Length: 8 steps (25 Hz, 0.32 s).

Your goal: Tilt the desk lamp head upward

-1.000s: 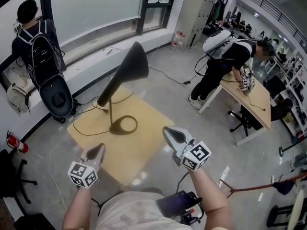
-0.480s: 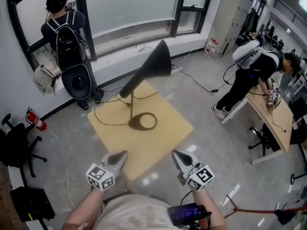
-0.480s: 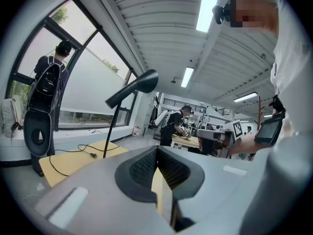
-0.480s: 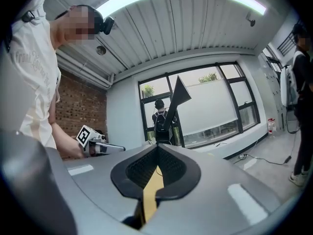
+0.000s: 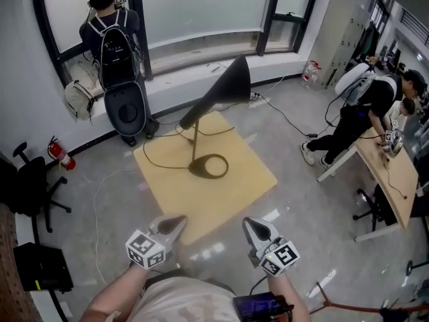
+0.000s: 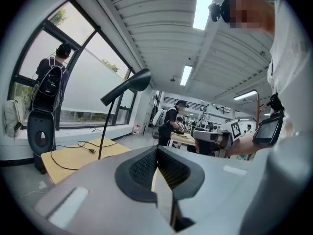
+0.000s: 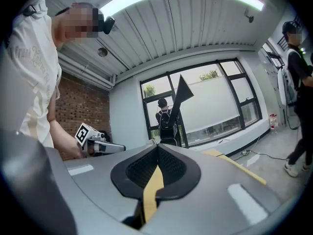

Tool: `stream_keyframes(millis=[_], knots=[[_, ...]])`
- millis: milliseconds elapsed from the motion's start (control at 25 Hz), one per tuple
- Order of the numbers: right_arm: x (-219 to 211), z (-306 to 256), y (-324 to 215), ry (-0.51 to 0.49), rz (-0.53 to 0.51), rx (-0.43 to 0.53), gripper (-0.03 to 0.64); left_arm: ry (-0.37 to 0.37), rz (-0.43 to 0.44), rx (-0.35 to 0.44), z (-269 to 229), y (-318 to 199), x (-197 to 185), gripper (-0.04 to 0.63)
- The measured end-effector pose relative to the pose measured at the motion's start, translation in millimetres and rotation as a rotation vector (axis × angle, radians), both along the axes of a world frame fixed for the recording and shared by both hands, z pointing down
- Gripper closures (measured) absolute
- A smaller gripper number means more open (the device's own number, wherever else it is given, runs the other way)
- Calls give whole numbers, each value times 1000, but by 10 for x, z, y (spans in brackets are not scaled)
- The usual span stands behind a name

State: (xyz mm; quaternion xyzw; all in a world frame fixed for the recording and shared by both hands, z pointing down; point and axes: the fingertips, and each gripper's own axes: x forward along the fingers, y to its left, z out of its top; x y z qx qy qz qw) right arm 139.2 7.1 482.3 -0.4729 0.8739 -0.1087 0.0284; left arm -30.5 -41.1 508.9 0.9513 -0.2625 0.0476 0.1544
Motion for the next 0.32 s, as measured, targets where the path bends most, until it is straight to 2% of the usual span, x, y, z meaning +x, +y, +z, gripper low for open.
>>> stream_keyframes(millis=[320], knots=[[-110, 12, 144, -13, -4, 8, 606, -21, -32, -7, 33, 145, -168, 594]])
